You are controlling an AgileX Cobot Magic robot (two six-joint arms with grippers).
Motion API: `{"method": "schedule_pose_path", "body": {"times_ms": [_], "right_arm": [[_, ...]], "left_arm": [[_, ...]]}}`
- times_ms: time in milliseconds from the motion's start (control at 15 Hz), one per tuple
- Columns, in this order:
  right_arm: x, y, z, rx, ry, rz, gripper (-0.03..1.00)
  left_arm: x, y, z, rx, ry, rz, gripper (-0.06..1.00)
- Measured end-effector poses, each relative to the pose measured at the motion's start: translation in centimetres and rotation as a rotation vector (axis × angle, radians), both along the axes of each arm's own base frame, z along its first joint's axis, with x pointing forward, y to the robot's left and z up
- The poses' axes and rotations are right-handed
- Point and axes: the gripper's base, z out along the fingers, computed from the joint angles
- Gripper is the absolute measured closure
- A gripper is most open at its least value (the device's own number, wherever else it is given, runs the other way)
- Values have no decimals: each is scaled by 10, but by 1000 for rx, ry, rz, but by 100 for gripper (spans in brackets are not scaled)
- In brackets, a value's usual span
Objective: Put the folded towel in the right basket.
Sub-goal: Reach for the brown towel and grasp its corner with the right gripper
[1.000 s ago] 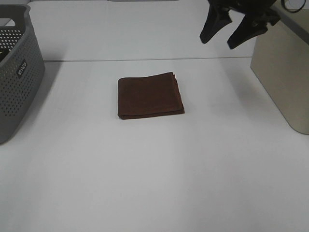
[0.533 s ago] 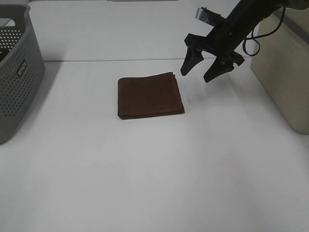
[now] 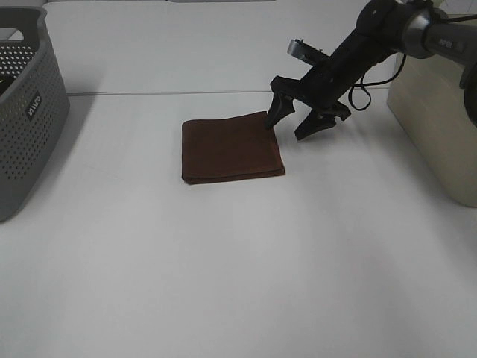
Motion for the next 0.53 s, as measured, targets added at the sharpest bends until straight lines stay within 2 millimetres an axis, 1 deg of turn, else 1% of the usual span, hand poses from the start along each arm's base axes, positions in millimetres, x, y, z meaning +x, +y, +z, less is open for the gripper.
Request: {"method": "schedule_pose_path", "body": {"times_ms": [200, 267, 467, 533], "right_arm": [[0, 8, -8, 31, 10, -3, 25], [-2, 23, -11, 28, -18, 17, 25], [-5, 41, -16, 51, -36, 20, 26], [-5, 43, -18, 65, -32, 10, 28]], "left_arm": [[0, 0, 0, 0, 0, 0, -3], [0, 0, 0, 0, 0, 0, -3], [0, 0, 0, 0, 0, 0, -3], [0, 0, 0, 0, 0, 0, -3]]}}
